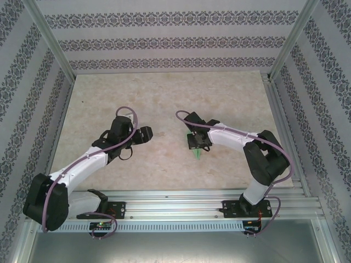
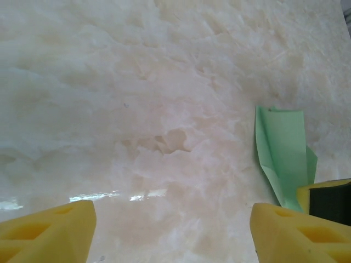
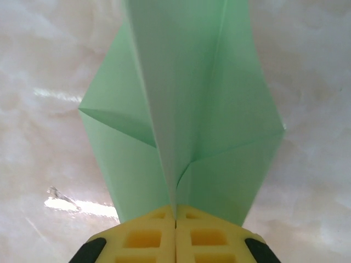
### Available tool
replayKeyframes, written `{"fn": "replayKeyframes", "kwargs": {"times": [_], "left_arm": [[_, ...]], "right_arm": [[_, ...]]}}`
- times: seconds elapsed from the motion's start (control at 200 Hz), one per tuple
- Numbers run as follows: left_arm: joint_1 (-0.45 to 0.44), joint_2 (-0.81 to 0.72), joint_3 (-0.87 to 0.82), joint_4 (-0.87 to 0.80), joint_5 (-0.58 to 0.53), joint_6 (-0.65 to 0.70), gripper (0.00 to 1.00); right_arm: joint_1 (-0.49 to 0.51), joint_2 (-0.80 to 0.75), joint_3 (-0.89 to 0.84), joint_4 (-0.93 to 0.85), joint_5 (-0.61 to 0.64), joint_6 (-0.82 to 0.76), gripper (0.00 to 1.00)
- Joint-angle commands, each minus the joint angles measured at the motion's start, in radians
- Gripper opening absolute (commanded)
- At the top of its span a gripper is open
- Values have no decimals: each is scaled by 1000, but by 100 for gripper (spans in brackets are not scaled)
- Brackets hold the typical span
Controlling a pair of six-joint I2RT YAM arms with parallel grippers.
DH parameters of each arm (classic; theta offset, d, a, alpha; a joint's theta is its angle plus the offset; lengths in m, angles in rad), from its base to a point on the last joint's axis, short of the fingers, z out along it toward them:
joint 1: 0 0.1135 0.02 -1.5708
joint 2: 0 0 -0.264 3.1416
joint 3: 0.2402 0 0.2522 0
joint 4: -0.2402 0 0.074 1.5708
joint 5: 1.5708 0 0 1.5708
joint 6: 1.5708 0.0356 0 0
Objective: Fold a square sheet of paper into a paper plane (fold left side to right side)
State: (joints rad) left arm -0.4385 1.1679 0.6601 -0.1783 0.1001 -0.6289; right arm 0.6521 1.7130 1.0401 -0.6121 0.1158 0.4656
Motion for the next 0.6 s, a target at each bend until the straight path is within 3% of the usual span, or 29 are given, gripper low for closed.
{"fn": "replayKeyframes", "kwargs": {"times": [0.0,0.165,0.37,0.485,0.595], "left_arm": [[11,-84,-17,-68,-116,29,79],[13,-174,-21,-137,-181,37,82],[13,-222,-17,-183,-221,45,82],[14,-261,-17,-208,-254,64,83],[14,-308,-9,-245,-293,84,90]], "right_arm": [[0,26,-9,40,-38,-24,11],[-5,55,-11,41,-50,-4,18],[-16,75,11,-6,-14,10,20],[-34,80,14,2,-63,10,11],[-52,51,57,-18,-72,-27,4]]}}
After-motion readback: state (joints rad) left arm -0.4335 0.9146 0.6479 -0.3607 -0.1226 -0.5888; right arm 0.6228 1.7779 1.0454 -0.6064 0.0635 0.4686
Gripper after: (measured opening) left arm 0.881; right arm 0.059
